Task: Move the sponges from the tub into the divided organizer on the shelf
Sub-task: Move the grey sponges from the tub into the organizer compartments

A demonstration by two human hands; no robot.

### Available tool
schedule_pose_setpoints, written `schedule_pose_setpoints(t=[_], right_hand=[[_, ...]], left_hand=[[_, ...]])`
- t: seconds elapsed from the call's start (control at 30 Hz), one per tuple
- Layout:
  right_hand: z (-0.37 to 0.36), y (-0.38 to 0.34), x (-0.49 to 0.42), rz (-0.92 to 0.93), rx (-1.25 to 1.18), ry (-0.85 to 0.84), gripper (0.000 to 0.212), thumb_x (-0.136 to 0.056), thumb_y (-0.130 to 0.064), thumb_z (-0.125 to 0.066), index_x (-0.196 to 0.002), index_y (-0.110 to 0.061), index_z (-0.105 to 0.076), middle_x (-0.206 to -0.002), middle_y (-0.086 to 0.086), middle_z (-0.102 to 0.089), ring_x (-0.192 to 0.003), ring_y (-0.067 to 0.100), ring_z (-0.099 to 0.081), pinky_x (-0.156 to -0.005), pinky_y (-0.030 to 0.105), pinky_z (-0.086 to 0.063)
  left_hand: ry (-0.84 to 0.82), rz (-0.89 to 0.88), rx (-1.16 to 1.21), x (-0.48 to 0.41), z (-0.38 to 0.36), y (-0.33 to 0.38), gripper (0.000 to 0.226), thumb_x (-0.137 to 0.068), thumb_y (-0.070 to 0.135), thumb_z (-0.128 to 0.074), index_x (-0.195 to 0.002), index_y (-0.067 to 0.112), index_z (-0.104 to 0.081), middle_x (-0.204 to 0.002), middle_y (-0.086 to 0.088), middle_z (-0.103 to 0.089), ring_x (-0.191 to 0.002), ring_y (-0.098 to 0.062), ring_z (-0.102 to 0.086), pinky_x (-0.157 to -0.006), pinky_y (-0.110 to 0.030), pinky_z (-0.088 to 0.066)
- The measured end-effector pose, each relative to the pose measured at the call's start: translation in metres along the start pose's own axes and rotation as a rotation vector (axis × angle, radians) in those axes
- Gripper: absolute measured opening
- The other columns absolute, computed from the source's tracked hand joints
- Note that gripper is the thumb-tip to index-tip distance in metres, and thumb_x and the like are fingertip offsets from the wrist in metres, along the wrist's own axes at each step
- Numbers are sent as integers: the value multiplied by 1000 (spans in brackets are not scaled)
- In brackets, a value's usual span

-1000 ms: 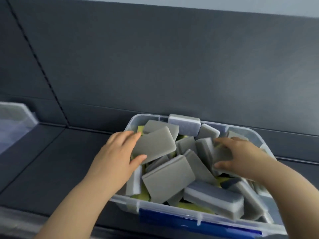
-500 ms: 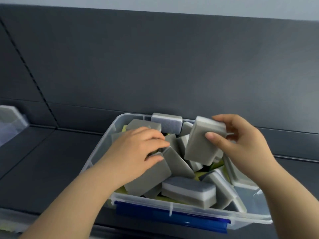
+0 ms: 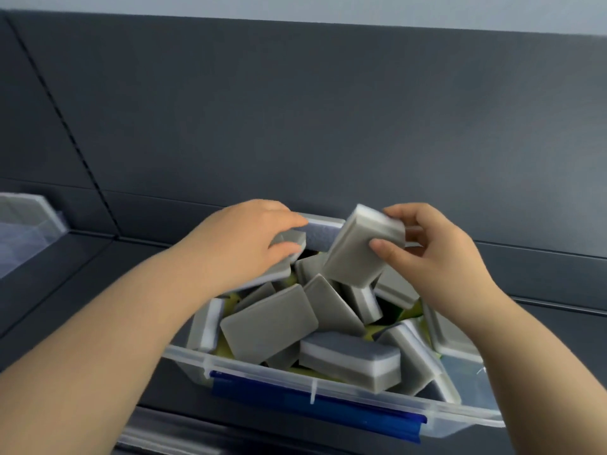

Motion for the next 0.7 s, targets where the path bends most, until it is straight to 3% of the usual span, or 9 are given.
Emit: schedule_pose_setpoints(t=[0.13, 0.23, 0.33, 0.43, 0.6, 0.7], right_hand=[[-11, -22, -7, 144, 39, -99, 39, -74, -18, -75, -101, -37, -55, -99, -20, -61, -87, -4, -60, -73, 6, -45], [-21, -39, -12, 239, -34, -177, 45, -72, -16, -75, -99, -42, -50, -95, -22, -61, -90, -4, -60, -76, 11, -49], [-24, -41, -19, 214, -134, -172, 45, -71, -19, -74, -98, -44, -47, -97, -19, -60, -92, -1, -61, -76, 18, -52], [-35, -28, -23, 141, 77, -269, 40, -72, -28, -74, -99, -41, -48, -99, -16, -59, -89, 0, -60, -80, 24, -53], [-82, 2, -12, -32, 477, -737, 50, -69, -51, -71, -110, -38, -45, -92, -22, -53, -90, 6, -56, -81, 26, -48], [-96, 14, -10, -123, 499, -776, 50, -67, -56, -71, -105, -39, -43, -95, -18, -51, -87, 5, -53, -82, 29, -48]], left_hand=[[-22, 4, 351, -7, 13, 15, 86, -63, 68, -57, -137, 54, -17, -124, 33, -39, -107, 15, -41, -82, -13, -37], [-58, -27, 359, -8, 24, 18, 78, -61, 58, -67, -131, 56, -32, -118, 35, -48, -104, 15, -46, -82, -14, -40], [66, 29, 400, 3, 44, -1, 64, -61, 53, -72, -120, 53, -48, -108, 34, -56, -96, 12, -55, -80, -17, -48], [201, 78, 535, 23, 65, -29, 60, -62, 47, -75, -117, 50, -52, -108, 27, -61, -93, 4, -61, -75, -22, -54], [188, 184, 521, 49, 61, -61, 66, -59, 60, -69, -120, 56, -45, -108, 30, -58, -92, 5, -62, -77, -25, -51], [147, 226, 537, 56, 48, -69, 64, -57, 60, -65, -119, 58, -45, -107, 33, -58, -91, 8, -61, -75, -21, -49]])
Point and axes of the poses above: each hand's wrist, its own x-axis away from the middle knuckle, its own z-axis out of the back of the hand, y = z × x, the point moved 2 cm from there along -x, towards the middle knuckle
